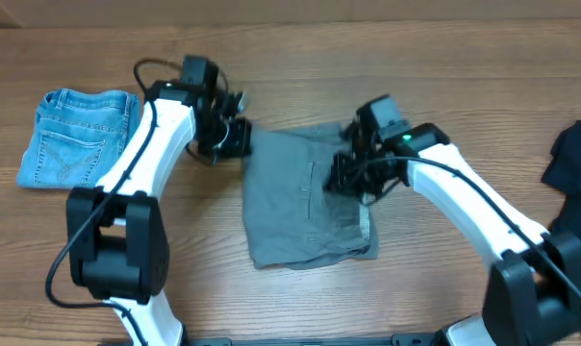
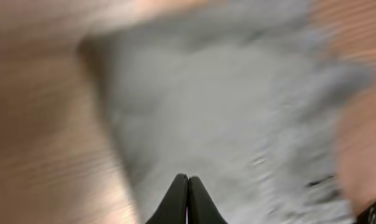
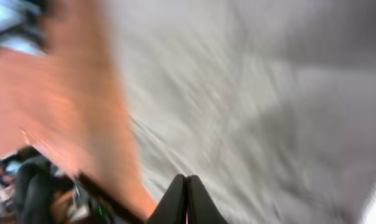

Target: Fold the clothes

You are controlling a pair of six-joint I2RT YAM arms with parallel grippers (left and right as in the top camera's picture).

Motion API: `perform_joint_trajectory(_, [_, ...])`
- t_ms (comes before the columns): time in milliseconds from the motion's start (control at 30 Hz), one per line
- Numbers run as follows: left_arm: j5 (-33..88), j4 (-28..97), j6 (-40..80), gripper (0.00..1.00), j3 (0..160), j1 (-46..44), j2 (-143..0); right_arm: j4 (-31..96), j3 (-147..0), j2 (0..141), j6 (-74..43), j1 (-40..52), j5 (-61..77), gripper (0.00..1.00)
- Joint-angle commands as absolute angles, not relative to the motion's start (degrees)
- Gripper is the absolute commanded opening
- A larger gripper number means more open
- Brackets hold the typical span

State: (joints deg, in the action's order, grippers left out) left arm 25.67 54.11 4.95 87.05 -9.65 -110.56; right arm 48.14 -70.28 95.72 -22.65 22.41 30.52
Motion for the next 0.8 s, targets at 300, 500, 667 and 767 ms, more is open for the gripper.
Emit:
perform_joint_trajectory(300, [28.0, 40.5, 3.4, 0.04, 87.1, -15.9, -119.4, 30.4, -71.2, 104.6, -33.1, 22.1, 24.6, 0.04])
perform_joint_trajectory(500, [19.7, 42.2, 3.4, 0.04, 87.1, -13.6, -120.9, 30.8, -71.2, 112.2, -33.3, 18.1, 17.6, 0.04])
perform_joint_trajectory(667, [12.9, 45.4, 2.4, 0.04, 87.1, -10.0, -120.9, 34.6, -71.2, 114.1, -33.3, 11.3, 17.6, 0.04])
perform_joint_trajectory(767, [13.1, 47.1, 1.7, 0.04, 87.2, -7.3, -120.9, 37.7, -71.2, 113.8, -31.9, 7.9, 18.0, 0.04])
